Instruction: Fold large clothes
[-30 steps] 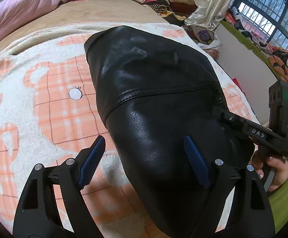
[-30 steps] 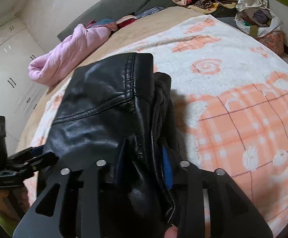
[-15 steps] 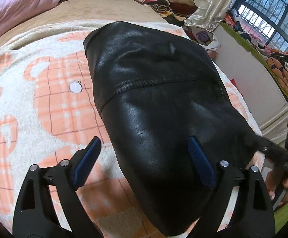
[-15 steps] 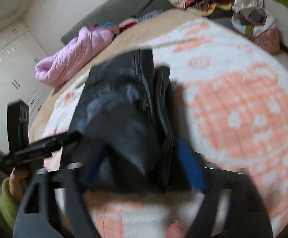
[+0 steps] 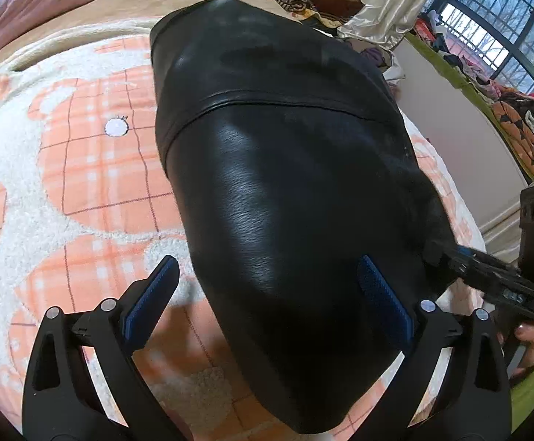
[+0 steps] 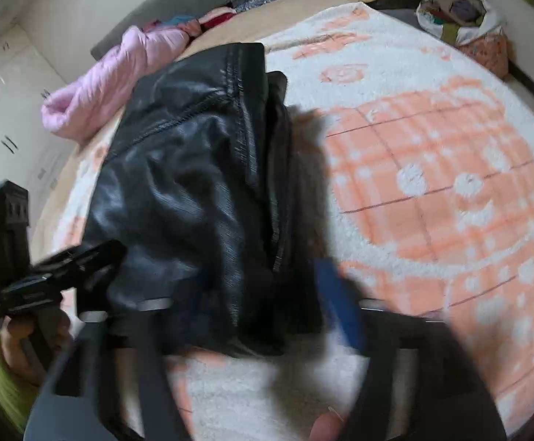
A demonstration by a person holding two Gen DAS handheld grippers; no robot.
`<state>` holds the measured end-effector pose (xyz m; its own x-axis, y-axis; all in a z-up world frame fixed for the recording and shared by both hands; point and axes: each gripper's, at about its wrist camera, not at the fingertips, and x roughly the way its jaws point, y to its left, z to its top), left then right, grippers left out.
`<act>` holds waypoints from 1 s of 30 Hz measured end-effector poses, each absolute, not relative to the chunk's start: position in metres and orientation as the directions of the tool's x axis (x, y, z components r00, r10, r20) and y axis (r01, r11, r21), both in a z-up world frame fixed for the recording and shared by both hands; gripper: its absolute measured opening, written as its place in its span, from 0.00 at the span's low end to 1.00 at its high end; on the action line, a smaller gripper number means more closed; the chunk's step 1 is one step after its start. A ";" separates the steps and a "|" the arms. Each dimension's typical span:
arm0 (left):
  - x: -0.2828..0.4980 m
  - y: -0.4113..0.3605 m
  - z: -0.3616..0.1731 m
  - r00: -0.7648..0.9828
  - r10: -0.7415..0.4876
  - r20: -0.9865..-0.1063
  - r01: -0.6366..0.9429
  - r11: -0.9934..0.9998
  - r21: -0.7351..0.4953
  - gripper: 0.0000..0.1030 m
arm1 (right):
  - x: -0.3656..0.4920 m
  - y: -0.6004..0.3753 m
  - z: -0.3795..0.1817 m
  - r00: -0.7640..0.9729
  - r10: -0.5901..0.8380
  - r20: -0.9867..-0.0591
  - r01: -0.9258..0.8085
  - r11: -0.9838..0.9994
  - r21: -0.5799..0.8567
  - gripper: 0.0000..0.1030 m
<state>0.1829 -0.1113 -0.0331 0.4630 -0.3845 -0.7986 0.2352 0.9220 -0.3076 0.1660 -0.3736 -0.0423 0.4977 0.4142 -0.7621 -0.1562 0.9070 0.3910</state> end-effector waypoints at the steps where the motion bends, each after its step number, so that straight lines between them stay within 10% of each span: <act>1: 0.183 -0.111 -0.031 0.461 -0.384 -0.800 0.238 0.922 -0.305 0.88 | 0.166 -0.374 -0.041 0.501 0.423 -0.755 -0.160 0.903 0.399 0.78; 24: 0.198 -0.065 -0.025 0.480 -0.283 -0.830 0.217 0.955 -0.200 0.89 | 0.181 -0.320 -0.068 0.340 0.682 -0.648 -0.184 0.724 0.665 0.51; 30: 0.199 -0.060 -0.029 0.464 -0.328 -0.823 0.213 0.943 -0.256 0.90 | 0.178 -0.322 -0.046 0.390 0.496 -0.776 -0.167 0.867 0.470 0.88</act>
<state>0.1986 -0.0600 -0.0292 0.4640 -0.3280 -0.8229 0.2132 0.9430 -0.2556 0.1779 -0.3222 -0.0463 0.3902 0.4955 -0.7760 -0.1668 0.8669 0.4697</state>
